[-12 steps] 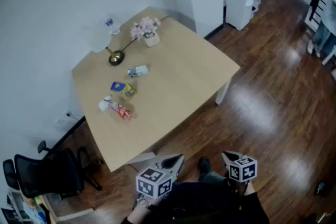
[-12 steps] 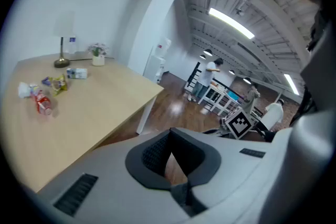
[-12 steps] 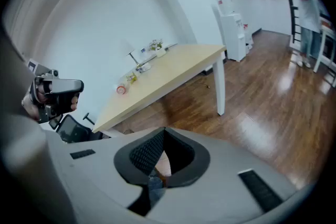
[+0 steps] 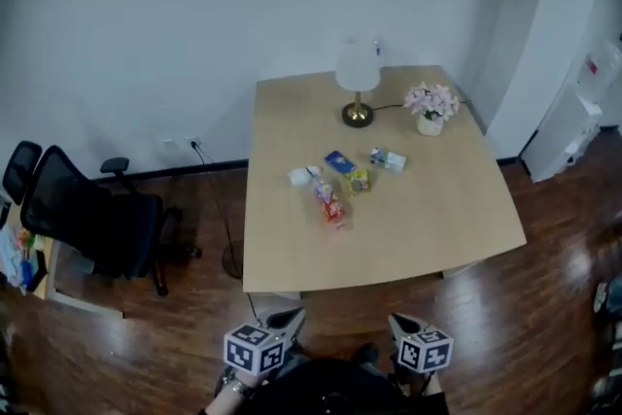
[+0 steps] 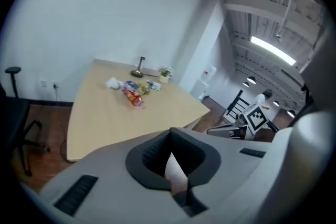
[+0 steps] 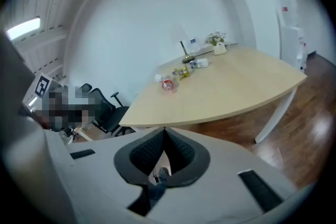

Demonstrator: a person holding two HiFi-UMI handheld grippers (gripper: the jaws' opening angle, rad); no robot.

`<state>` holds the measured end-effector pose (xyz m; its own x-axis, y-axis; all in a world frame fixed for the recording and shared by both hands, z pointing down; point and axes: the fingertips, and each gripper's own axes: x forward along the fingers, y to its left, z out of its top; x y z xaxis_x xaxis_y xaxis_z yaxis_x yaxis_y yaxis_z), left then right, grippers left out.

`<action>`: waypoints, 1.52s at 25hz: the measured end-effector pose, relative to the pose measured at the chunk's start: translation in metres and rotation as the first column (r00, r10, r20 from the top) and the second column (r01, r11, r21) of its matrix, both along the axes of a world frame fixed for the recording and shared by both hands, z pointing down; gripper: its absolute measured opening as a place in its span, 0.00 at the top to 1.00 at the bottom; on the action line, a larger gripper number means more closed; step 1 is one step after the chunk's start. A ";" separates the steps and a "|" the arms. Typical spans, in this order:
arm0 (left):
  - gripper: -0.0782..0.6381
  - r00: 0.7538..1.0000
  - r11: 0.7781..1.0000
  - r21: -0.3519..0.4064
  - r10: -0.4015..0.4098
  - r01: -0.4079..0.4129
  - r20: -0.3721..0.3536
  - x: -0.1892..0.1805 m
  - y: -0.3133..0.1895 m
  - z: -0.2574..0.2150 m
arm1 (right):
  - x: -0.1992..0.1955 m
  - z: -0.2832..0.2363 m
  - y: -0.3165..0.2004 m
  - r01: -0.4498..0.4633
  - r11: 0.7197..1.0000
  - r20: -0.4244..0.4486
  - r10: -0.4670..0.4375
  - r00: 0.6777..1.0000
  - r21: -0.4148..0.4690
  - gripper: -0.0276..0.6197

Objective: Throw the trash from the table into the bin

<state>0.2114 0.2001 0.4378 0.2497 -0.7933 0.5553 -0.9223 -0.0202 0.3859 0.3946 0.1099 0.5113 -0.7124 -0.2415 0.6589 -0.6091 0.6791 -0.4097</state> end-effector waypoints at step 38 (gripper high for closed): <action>0.89 0.993 0.989 -0.099 -0.115 0.114 0.000 -0.079 -0.185 0.029 | -0.122 -0.023 -0.195 0.170 0.984 -0.045 -0.168 0.985 0.046 0.95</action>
